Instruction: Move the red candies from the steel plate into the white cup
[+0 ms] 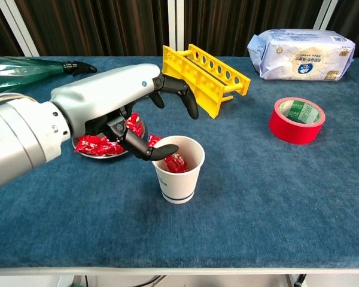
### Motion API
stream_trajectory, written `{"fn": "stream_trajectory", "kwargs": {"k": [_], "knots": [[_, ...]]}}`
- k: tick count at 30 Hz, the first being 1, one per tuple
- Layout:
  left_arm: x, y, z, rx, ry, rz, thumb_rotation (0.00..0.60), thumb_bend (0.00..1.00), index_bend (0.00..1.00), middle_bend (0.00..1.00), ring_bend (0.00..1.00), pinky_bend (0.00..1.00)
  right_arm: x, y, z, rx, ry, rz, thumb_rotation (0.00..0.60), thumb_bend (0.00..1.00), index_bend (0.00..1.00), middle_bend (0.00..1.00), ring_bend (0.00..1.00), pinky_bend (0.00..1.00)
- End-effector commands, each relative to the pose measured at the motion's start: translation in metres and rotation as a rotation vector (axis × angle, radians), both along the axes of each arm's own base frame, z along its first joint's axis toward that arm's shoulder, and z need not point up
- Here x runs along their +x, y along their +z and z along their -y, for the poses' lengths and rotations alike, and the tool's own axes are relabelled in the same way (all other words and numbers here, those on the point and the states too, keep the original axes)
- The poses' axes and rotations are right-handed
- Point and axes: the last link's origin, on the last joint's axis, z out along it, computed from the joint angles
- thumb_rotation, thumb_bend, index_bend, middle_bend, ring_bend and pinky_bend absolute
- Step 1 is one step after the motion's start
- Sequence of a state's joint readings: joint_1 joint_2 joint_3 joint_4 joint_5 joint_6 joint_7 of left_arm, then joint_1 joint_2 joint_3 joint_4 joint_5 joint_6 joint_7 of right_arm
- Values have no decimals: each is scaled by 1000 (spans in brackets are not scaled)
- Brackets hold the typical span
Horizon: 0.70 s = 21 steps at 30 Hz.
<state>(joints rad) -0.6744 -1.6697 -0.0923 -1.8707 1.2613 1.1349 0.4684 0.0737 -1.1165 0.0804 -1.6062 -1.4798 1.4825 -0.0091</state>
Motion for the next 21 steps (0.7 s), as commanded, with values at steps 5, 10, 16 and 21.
{"fn": "stream_trajectory", "kwargs": {"k": [5,10,16,21], "knots": [[-5,18,-8,61,19,20,585,291,328,251,126,247,0,1,-1,-3,2,0,600,302,0,0,0,0],[-35,40,-28,162,111,-36,583,291,332,251,126,248,0,2,-1,-6,4,6,600,301,0,0,0,0],[-82,39,-45,123,242,-155,585,291,346,250,126,248,1,0,-1,0,5,2,600,301,0,0,0,0],[-98,35,-58,74,236,-219,584,291,348,230,119,248,2,-1,-2,-4,5,1,600,302,0,0,0,0]]}}
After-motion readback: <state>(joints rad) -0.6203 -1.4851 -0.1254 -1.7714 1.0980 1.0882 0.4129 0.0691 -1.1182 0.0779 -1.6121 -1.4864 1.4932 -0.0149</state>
